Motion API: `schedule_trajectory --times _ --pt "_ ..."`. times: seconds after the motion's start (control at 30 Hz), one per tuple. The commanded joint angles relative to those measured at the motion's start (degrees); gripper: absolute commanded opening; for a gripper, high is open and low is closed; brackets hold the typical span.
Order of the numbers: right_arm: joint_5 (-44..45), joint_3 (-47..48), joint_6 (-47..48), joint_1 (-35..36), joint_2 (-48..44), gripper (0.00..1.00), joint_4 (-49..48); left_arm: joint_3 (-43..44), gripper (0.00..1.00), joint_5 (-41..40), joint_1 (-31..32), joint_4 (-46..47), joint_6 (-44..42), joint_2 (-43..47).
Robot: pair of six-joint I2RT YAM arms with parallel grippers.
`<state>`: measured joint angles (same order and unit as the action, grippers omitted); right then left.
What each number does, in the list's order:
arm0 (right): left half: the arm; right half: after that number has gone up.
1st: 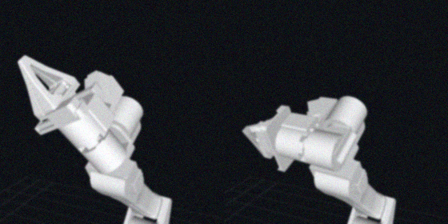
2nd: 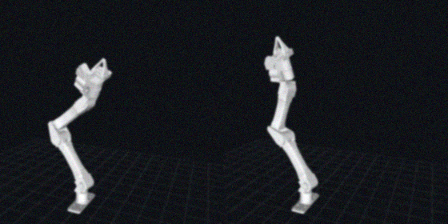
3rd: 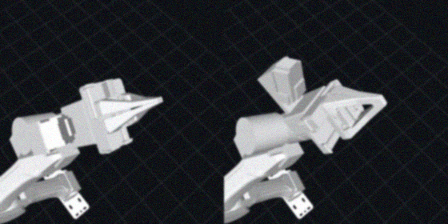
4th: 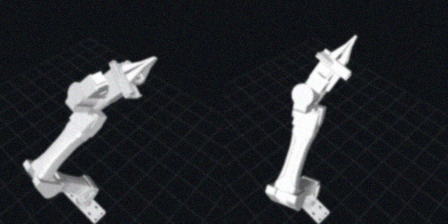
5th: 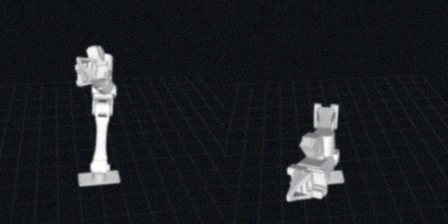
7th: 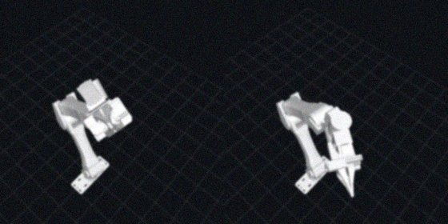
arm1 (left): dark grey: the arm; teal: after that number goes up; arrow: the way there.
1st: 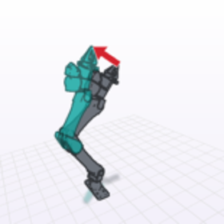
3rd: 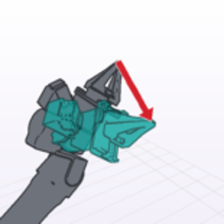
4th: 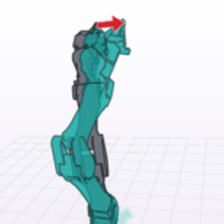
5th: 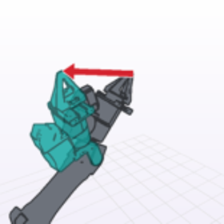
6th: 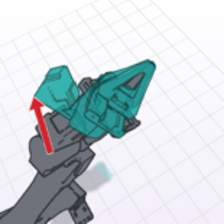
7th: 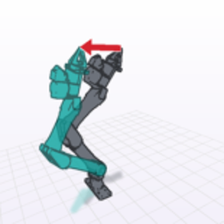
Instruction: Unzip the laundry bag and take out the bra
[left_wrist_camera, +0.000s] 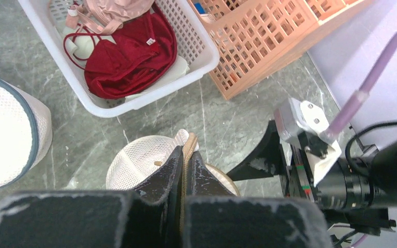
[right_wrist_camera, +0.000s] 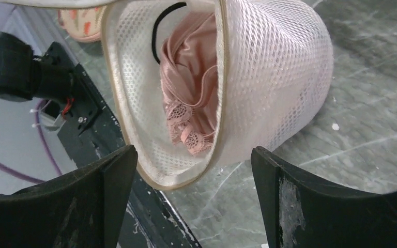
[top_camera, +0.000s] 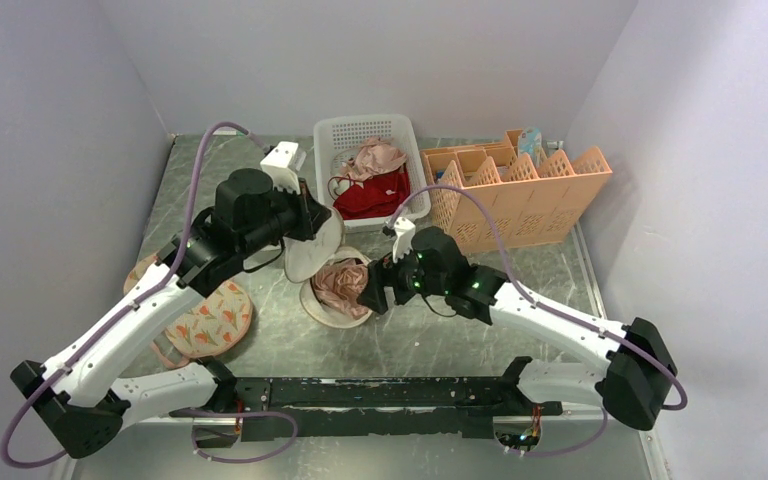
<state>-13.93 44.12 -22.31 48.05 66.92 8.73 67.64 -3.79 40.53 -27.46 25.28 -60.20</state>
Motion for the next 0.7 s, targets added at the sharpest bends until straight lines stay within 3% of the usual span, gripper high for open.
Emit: schedule_trajectory --times 0.0,0.07,0.13,0.3,0.43,0.67 --pt "13.4 -1.7 -3.8 2.7 -1.9 0.81 1.8 5.2 0.07 -3.1 -0.3 -2.4 1.4 -2.7" --pt "18.5 -2.8 -5.3 2.8 -0.5 0.74 2.6 7.1 0.07 -4.9 -0.4 -3.8 2.2 -4.0" --pt "21.2 -4.3 -5.4 2.8 0.1 0.50 2.1 8.5 0.07 -6.5 -0.5 -4.5 3.0 -4.6" --pt "22.3 -9.4 -2.3 2.3 -4.0 0.03 -3.7 10.0 0.07 -8.6 -1.2 -5.6 2.1 -5.2" --pt "22.0 -7.4 3.0 -0.4 -3.5 0.00 -1.4 9.7 0.07 -4.8 -3.5 -7.2 3.1 -5.8" --pt "12.8 -8.7 9.1 -5.8 -3.9 0.00 -4.6 3.5 0.07 21.5 -19.1 -7.7 5.7 -2.4"
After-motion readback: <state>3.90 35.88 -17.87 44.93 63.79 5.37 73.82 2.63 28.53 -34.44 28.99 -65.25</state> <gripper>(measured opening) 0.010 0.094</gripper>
